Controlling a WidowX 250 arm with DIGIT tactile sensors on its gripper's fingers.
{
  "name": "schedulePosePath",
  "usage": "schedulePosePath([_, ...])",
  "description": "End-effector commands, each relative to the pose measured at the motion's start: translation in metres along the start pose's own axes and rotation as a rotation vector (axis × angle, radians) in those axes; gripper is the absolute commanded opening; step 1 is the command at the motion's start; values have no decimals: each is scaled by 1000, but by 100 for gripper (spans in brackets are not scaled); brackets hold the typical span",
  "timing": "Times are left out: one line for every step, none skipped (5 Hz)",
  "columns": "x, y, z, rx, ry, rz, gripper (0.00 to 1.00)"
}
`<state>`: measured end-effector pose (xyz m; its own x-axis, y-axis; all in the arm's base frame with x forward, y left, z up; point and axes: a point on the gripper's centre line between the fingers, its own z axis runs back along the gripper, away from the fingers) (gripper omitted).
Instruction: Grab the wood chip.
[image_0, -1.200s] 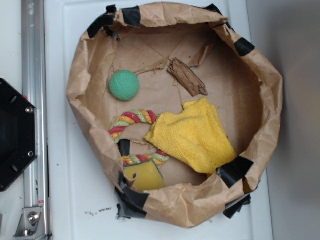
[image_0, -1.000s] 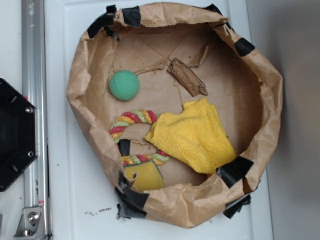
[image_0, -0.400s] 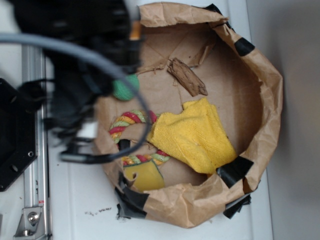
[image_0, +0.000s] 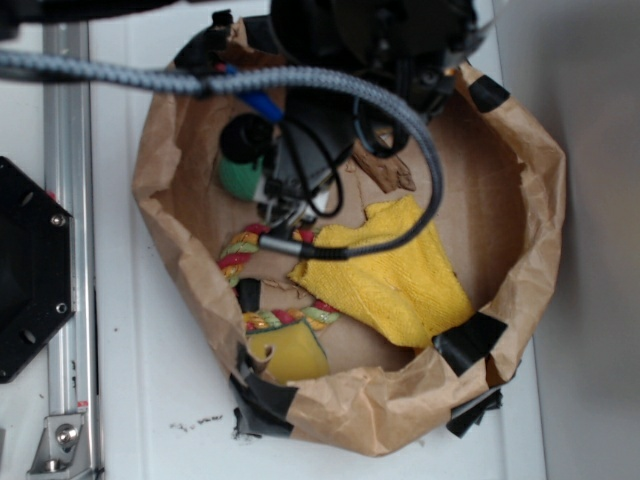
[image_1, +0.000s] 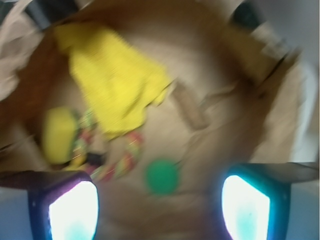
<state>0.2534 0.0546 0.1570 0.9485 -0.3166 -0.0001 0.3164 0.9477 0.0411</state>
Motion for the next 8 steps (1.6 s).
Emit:
schedulePosePath([18,7,-42,198,-115,-227,100])
schedulePosePath([15,11,-56,194,-135,-292,100])
schedulePosePath([19,28,-69,152,-124,-300,100])
schedulePosePath([22,32,-79,158,-91,-315,100])
schedulePosePath([30,33,-89,151,-70,-328,100])
schedulePosePath([37,31,-106,99,-38,-356,100])
schedulePosePath([45,13,-118,1,-40,-358,100])
schedulePosePath([54,4,-128,-23,-38,-369,100])
